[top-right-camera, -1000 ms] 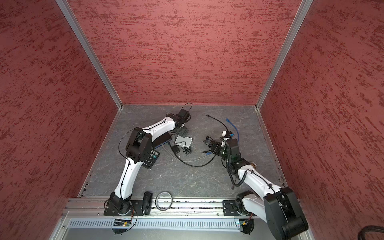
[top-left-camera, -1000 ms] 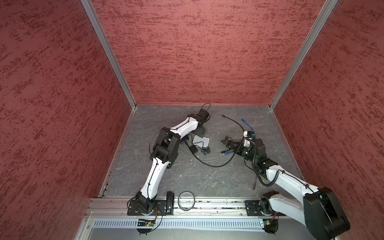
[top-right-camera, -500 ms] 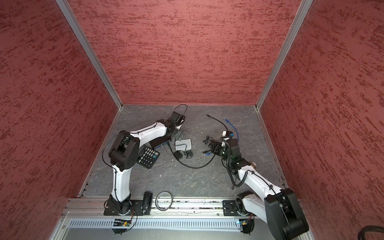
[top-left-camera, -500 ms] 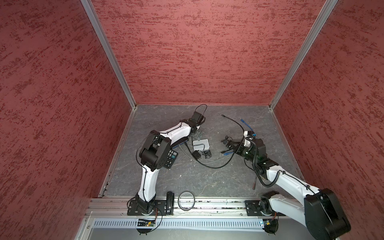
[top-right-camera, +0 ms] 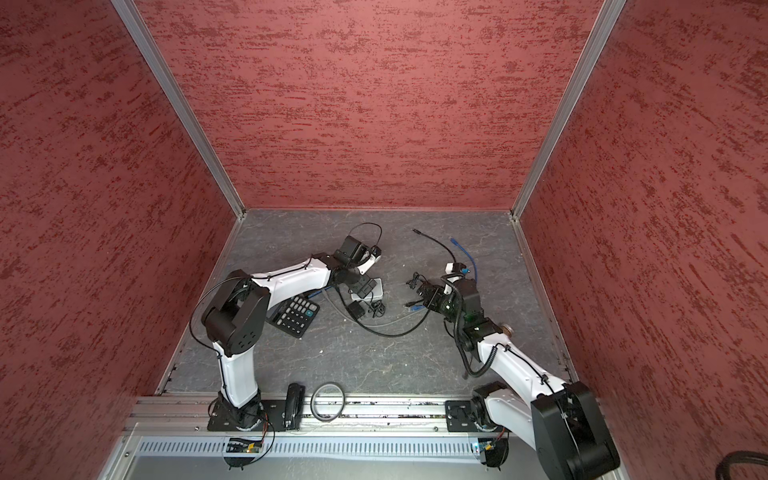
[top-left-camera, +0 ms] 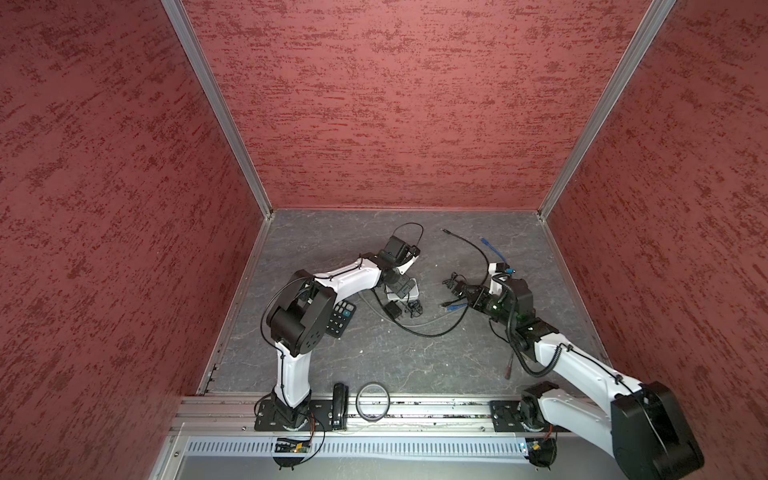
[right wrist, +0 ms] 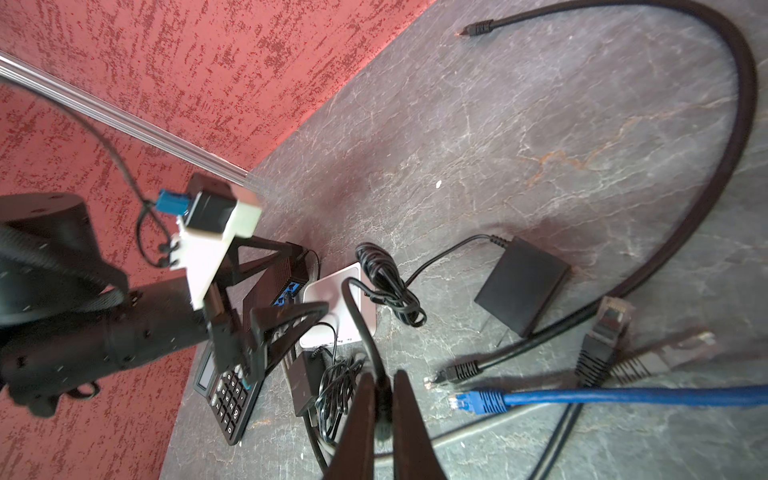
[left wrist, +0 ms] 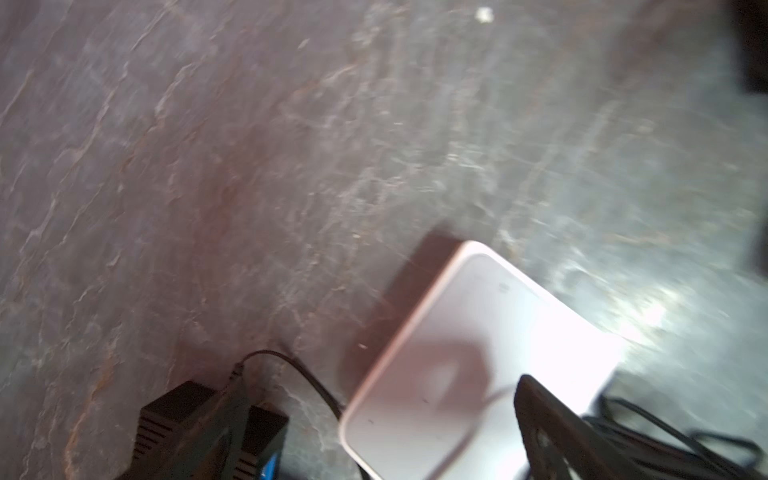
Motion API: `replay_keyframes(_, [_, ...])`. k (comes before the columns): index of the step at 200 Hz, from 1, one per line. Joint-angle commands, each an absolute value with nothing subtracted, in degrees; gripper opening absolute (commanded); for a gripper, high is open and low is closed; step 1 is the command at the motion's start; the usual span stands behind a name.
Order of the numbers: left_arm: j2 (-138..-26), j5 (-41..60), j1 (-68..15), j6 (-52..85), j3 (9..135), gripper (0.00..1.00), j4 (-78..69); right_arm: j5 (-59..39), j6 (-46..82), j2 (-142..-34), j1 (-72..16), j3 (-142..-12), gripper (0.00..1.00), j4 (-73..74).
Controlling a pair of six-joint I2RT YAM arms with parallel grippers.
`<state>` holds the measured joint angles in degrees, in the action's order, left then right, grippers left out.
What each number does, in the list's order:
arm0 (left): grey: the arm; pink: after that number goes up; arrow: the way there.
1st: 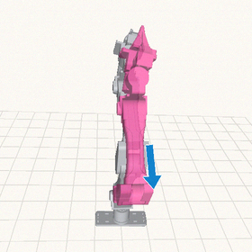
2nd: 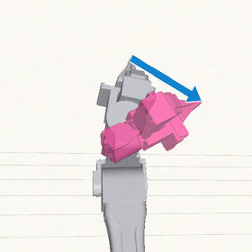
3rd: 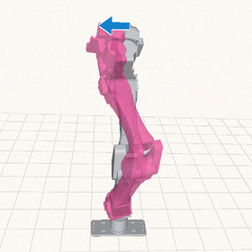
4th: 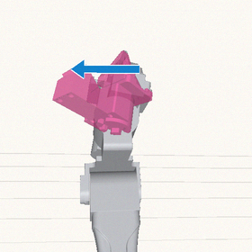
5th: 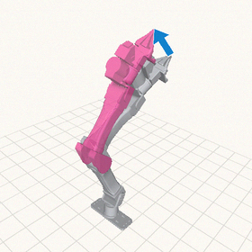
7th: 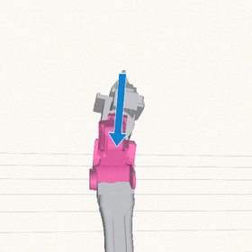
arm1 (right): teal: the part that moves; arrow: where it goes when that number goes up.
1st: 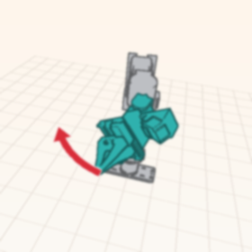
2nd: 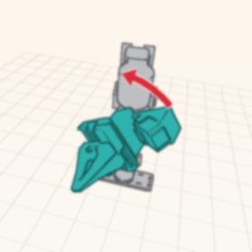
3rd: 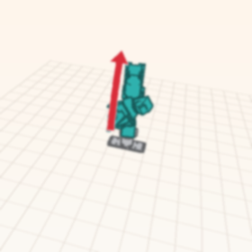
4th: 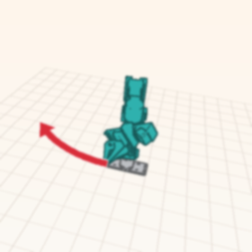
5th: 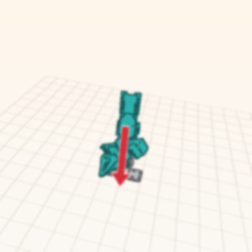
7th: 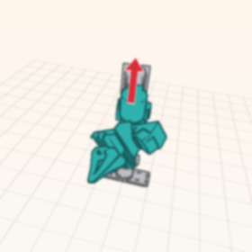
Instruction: Insert the plug into the switch port
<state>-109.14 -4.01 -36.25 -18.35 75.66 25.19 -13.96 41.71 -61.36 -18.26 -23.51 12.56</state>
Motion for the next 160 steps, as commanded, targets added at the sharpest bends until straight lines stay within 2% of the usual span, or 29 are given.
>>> replay_keyframes(1, [-106.75, -1.71, -36.53, -21.55, 74.60, 1.00, 23.92, -14.48, 41.67, -60.40, -18.17, -23.07, 0.06, 12.44])
replay_keyframes(60, [-107.14, -4.75, -38.76, -24.08, 73.18, 1.00, 25.25, -14.38, 41.66, -59.41, -18.17, -22.76, 0.06, 12.22])
replay_keyframes(114, [-105.73, -6.40, -38.85, -22.36, 73.63, 1.00, 19.23, -14.32, 41.71, -58.84, -18.14, -22.37, 0.06, 12.08])
replay_keyframes(160, [-111.10, -7.89, -40.29, -26.15, 79.44, 1.00, 22.73, -14.41, 41.46, -58.80, -18.10, -22.61, 0.06, 11.69])
